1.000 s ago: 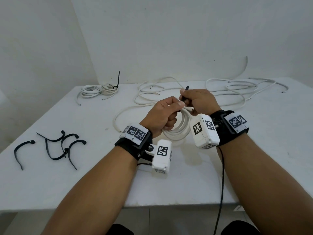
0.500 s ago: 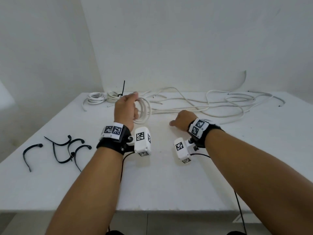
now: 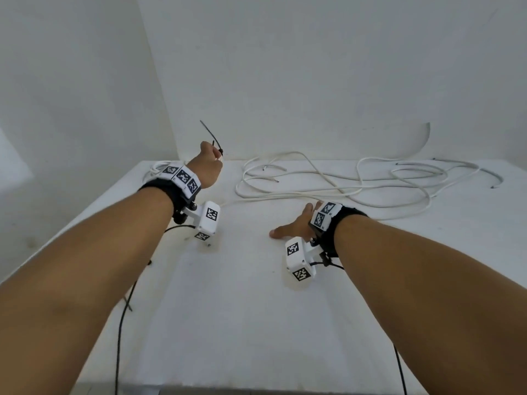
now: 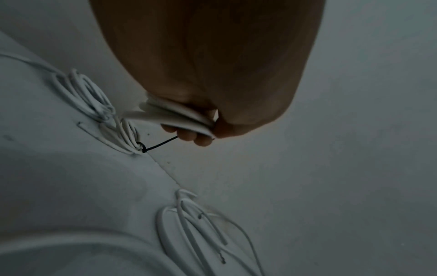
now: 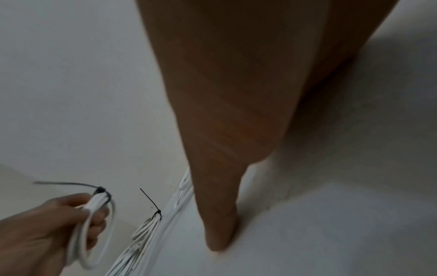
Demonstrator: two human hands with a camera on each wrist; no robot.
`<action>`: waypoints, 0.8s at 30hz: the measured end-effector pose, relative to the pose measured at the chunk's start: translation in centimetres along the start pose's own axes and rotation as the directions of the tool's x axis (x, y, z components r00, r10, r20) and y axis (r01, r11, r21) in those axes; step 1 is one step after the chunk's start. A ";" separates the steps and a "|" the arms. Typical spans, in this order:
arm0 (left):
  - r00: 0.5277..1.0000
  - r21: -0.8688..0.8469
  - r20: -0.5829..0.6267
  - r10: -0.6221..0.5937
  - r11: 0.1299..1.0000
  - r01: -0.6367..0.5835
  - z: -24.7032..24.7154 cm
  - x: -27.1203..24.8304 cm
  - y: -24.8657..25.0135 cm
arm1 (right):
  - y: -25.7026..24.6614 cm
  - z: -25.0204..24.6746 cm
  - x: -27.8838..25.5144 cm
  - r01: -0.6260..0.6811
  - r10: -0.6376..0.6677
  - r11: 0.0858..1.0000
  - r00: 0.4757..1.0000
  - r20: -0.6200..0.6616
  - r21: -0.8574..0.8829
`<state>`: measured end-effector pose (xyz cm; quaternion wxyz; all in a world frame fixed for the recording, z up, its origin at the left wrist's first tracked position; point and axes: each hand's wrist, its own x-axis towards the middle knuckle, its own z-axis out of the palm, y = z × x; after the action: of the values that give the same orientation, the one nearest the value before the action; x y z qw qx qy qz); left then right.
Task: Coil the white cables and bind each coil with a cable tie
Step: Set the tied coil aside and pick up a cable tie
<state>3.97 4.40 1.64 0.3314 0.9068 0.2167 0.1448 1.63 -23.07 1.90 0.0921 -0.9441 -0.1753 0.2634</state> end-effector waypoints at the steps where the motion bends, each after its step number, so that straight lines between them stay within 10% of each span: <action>1: 0.999 0.074 0.031 0.006 0.997 -0.009 0.2 0.9 -0.2 | 0.0 -0.1 0.2 0.004 -0.004 1.000 1.000 0.001 -0.002; 13: 0.991 0.518 0.112 0.076 0.846 -0.123 3.8 9.8 -2.0 | -0.5 -1.5 1.3 -0.032 0.012 0.990 0.990 0.139 0.140; 24: 0.981 0.492 0.168 0.095 0.855 -0.166 5.4 14.0 -2.6 | -1.1 -2.9 0.7 0.040 -0.044 0.999 0.967 0.249 0.018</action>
<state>17.53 10.16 -2.41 0.0868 0.9821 0.1615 0.0427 3.37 -22.05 4.33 0.0810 -0.8989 -0.2037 0.3793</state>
